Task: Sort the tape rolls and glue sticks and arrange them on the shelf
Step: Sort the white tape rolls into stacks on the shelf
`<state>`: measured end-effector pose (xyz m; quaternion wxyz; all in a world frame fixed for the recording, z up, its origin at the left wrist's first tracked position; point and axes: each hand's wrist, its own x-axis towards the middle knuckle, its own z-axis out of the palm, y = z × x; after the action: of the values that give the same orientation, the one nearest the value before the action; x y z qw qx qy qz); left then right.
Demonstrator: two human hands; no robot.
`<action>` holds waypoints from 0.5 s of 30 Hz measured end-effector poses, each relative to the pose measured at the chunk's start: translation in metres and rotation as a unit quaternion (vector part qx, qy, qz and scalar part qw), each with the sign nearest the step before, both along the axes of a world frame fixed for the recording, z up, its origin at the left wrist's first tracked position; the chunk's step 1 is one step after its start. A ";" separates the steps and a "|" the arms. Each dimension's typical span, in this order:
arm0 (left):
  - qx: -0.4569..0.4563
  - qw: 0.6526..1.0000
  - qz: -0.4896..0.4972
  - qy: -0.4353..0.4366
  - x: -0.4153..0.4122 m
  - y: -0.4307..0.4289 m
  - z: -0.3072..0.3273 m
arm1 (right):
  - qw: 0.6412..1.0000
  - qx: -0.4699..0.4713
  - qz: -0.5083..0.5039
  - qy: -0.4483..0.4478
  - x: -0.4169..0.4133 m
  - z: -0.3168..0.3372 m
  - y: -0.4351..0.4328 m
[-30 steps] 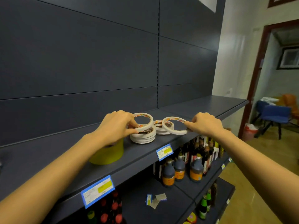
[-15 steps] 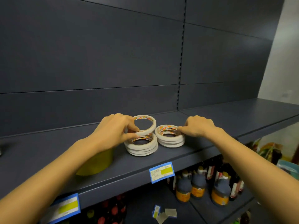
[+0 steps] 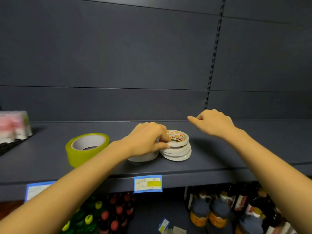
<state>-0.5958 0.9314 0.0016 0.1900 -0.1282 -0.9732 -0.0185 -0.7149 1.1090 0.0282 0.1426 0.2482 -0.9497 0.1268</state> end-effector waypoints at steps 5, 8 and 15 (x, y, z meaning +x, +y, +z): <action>0.009 0.997 0.070 0.011 0.025 -0.011 0.005 | 0.997 -0.019 0.074 0.022 0.006 0.002 -0.025; 0.009 0.985 0.164 0.049 0.055 -0.040 0.007 | 0.989 -0.035 0.140 0.031 0.018 0.008 -0.056; 0.029 0.924 0.375 0.071 0.175 -0.118 0.003 | 0.943 -0.040 0.331 0.021 0.091 0.010 -0.164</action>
<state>-0.4205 0.8134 0.0049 0.2555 0.2508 -0.9330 0.0348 -0.6241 0.9445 0.0383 0.1223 0.5450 -0.8051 0.1993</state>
